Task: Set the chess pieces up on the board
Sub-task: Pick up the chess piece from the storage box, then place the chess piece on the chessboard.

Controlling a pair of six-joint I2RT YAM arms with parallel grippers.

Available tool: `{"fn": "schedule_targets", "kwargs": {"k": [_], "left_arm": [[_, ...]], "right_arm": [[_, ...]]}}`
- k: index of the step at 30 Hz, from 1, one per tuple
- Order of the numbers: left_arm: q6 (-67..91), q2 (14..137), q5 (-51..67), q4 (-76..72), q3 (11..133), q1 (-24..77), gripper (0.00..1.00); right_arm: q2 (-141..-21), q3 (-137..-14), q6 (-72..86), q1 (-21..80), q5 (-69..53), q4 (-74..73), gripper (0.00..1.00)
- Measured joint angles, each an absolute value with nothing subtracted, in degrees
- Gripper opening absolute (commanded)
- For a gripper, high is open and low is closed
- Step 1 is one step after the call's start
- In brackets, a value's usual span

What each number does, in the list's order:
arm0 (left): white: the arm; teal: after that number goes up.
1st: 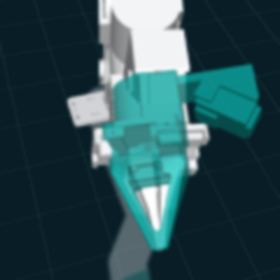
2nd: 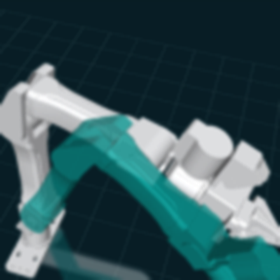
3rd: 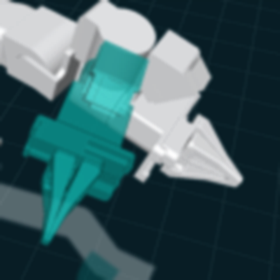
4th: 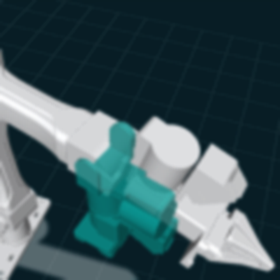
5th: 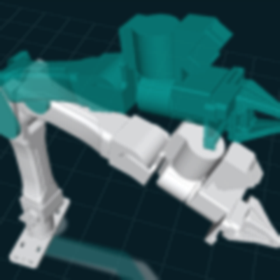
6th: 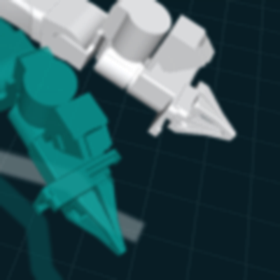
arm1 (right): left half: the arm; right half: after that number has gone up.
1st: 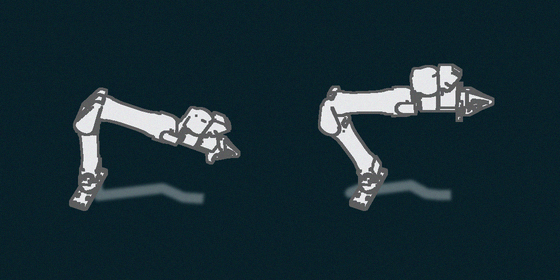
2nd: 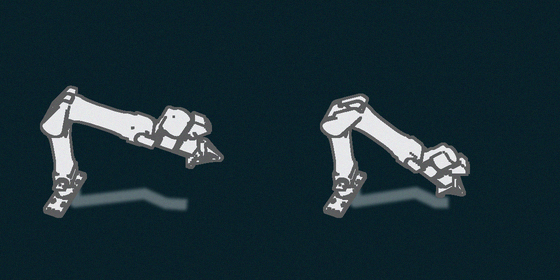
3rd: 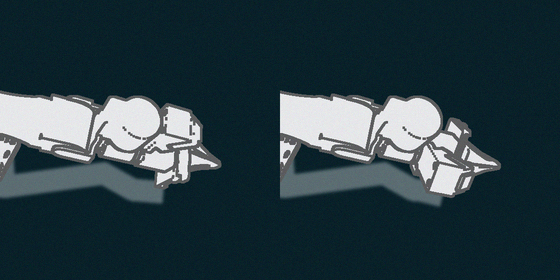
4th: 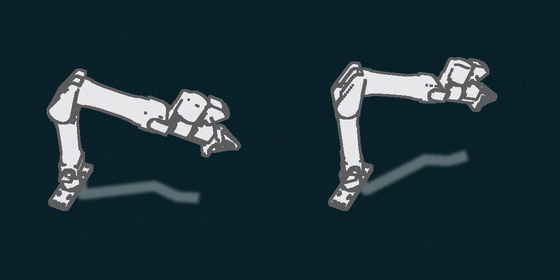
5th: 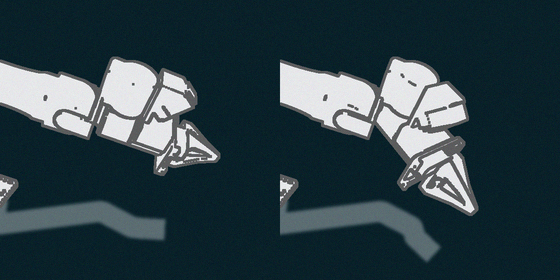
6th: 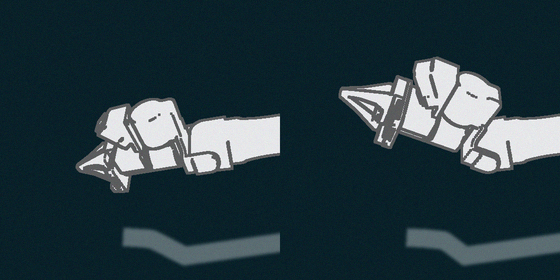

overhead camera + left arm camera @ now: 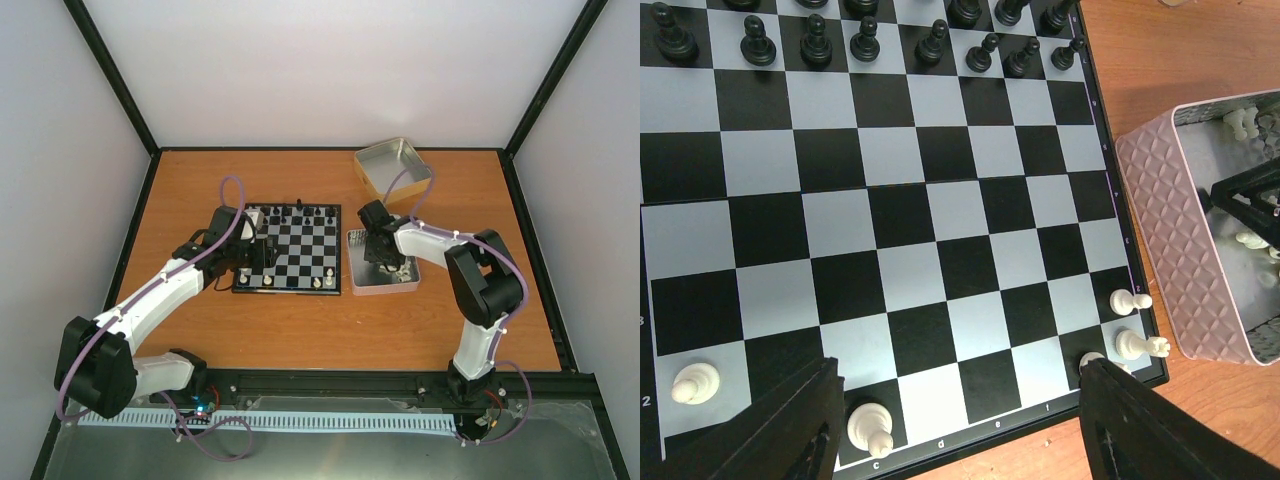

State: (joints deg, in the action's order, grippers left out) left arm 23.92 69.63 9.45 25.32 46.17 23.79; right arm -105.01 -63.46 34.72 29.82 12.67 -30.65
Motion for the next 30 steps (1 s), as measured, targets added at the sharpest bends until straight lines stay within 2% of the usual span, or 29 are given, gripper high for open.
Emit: {"fn": "schedule_targets", "kwargs": {"k": [5, 8, 14, 19, 23, 30], "left_arm": [[23.9, 69.6, 9.5, 25.3, 46.2, 23.8, 0.65], [23.9, 69.6, 9.5, 25.3, 46.1, 23.8, 0.65], [24.0, 69.6, 9.5, 25.3, 46.1, 23.8, 0.66], [24.7, 68.9, 11.2, 25.3, 46.2, 23.8, 0.66], [26.4, 67.2, 16.0, 24.5, 46.9, 23.8, 0.71], [30.9, 61.4, 28.4, 17.0, 50.2, 23.1, 0.8]], "right_arm": [[-104.9, -63.3, 35.4, 30.2, 12.4, -30.6, 0.16], [-104.8, -63.2, 35.7, 30.2, 12.3, -30.5, 0.13], [-104.0, -62.1, 34.5, 30.2, 12.2, -28.7, 0.13], [-97.1, -58.1, 29.6, 30.2, 8.6, -24.5, 0.12], [-87.0, -54.4, 24.3, 30.2, 0.9, -17.7, 0.13], [-77.4, -49.9, 20.4, 30.3, -27.9, -2.3, 0.14]]}}
